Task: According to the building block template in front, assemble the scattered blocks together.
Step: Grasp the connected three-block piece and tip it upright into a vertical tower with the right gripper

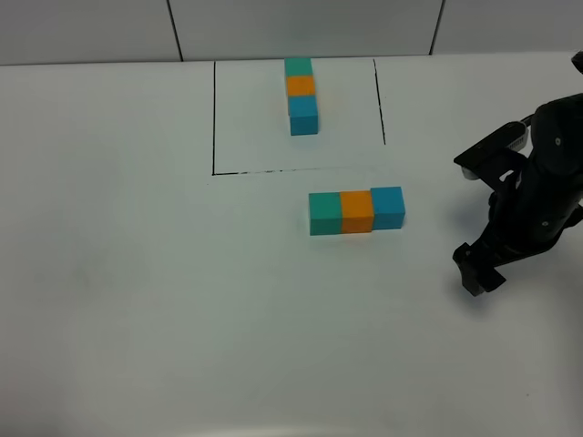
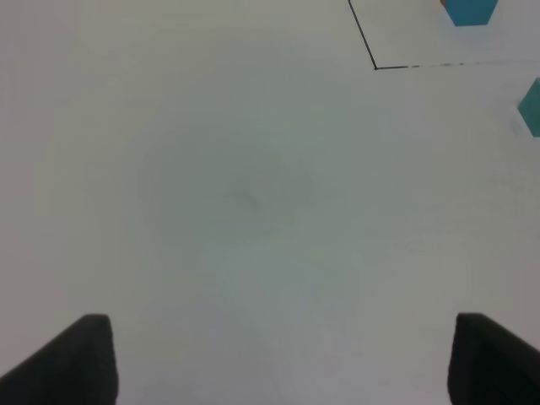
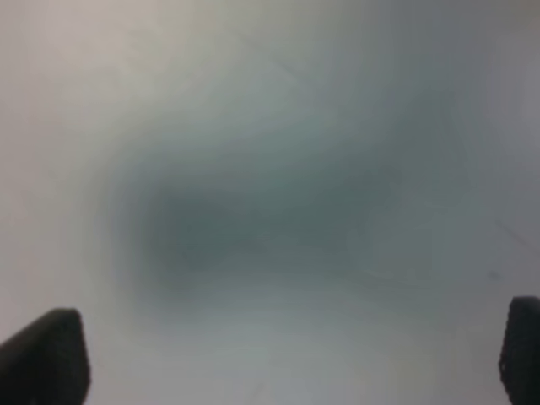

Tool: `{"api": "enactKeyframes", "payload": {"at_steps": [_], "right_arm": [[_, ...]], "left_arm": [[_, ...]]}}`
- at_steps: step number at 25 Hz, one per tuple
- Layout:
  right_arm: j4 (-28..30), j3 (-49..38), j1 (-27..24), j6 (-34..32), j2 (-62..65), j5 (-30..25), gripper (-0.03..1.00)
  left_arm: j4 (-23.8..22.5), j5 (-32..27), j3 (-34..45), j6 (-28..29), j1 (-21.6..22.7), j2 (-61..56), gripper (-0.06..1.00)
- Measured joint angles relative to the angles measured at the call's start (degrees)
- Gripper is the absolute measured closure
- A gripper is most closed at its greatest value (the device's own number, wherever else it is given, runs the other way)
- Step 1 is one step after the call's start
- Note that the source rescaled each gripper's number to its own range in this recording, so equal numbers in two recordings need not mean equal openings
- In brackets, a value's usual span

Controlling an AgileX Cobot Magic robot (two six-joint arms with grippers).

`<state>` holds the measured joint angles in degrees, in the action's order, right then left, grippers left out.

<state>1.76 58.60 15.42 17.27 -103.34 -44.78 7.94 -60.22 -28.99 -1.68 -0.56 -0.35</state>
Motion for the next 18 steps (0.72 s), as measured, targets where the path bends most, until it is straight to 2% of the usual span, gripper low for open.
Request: {"api": "enactKeyframes", "payload": {"at_steps": [5,11,15,18], "right_arm": [[1.0,-0.4,0.9,-0.1,0.0,2.3,-0.02],[3.6,-0.4,0.9,-0.1,0.0,2.2,-0.02],[4.7,2.9,0.9,1.8,-0.3,-1.2,-0.02],[5.6,8.6,1.5,5.7,-1.3,-4.5,-0.02]], "left_arm": [[0.0,0.0,0.0,0.0,0.0,0.0,0.18],[0.0,0.0,0.0,0.0,0.0,0.0,0.18],[0.0,0.0,0.0,0.0,0.0,0.0,0.18],[0.0,0.0,0.0,0.0,0.0,0.0,0.18]]}}
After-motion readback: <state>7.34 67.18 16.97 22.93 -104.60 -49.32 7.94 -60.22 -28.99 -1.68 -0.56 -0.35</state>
